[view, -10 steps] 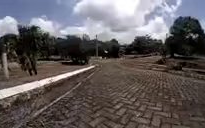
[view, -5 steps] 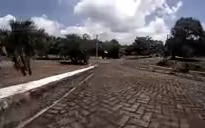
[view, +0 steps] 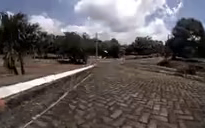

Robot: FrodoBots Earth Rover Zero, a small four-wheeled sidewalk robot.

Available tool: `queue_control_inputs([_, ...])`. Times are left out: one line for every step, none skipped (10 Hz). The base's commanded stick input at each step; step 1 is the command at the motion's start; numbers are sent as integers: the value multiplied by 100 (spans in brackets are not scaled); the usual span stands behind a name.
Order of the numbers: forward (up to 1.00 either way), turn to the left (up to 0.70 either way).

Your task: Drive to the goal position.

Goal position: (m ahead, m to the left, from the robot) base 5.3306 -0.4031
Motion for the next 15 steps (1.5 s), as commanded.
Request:
queue_control_inputs([85, 0])
queue_control_inputs([85, 0])
queue_control_inputs([85, 0])
queue_control_inputs([85, 0])
queue_control_inputs([85, 0])
queue_control_inputs([85, 0])
queue_control_inputs([85, 0])
queue_control_inputs([81, 0])
queue_control_inputs([72, 0])
queue_control_inputs([70, 0])
queue_control_inputs([70, 0])
queue_control_inputs([70, 0])
queue_control_inputs([70, 0])
queue_control_inputs([70, 0])
queue_control_inputs([70, 0])
